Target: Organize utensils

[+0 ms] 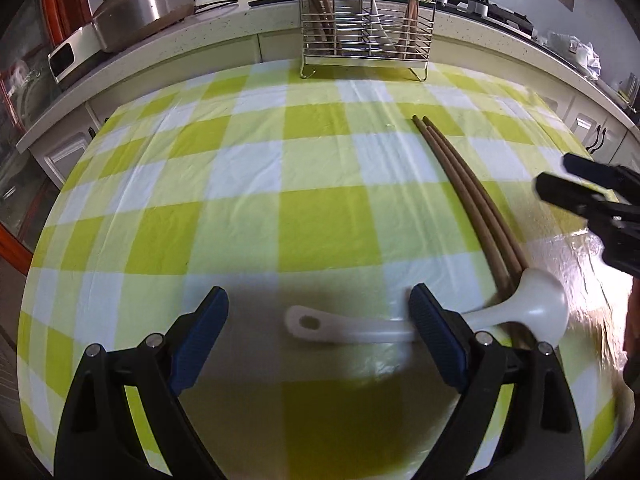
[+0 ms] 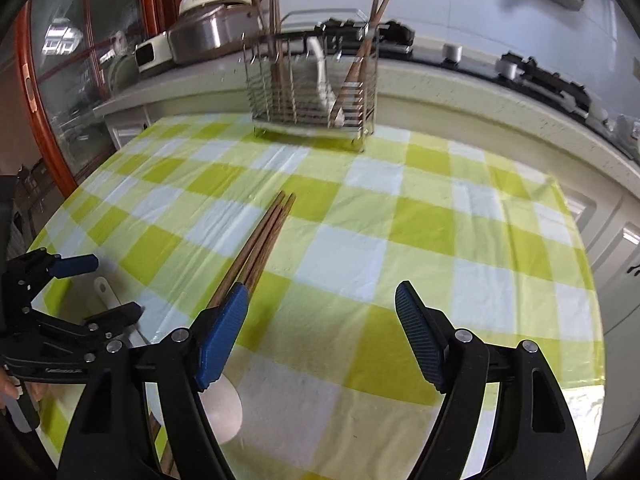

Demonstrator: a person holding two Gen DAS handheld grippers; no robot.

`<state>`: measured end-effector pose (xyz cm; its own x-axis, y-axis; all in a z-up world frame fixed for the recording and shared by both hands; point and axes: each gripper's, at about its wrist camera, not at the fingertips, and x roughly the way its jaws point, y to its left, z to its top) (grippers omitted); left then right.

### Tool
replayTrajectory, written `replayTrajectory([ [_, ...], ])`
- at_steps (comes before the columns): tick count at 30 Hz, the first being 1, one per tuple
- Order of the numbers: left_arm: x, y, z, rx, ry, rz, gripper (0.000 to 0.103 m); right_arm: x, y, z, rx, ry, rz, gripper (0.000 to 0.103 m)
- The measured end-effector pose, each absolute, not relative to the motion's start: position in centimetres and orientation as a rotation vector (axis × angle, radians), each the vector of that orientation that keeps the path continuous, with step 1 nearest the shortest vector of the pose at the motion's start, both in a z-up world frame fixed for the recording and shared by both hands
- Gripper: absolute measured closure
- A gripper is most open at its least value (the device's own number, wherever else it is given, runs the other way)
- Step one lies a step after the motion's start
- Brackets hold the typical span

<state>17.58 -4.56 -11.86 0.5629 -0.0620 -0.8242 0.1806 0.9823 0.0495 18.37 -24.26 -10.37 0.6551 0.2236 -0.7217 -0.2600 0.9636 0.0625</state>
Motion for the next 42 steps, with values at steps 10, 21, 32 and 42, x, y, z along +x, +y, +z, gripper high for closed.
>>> replayTrajectory([
  [10, 17.4, -3.2, -11.7, 0.106, 0.936, -0.155, 0.015, 20.3, -22.4, -12.0, -0.075, 0.901, 0.287, 0.032],
  [21, 14.2, -3.7, -9.8, 0.116, 0.886, -0.193, 0.015, 20.6, -23.0, -11.9, -0.102, 0.943, 0.249, 0.046],
  [32, 14.3, -2.9, -11.0, 0.096, 0.914, -0.088, 0.015, 20.1, -20.3, -11.5, -0.149, 0.93, 0.25, 0.046],
  [42, 15.4, -3.0, -11.8, 0.102, 0.946, -0.073, 0.014, 19.9, -22.5, -11.5, -0.173, 0.951, 0.174, 0.075],
])
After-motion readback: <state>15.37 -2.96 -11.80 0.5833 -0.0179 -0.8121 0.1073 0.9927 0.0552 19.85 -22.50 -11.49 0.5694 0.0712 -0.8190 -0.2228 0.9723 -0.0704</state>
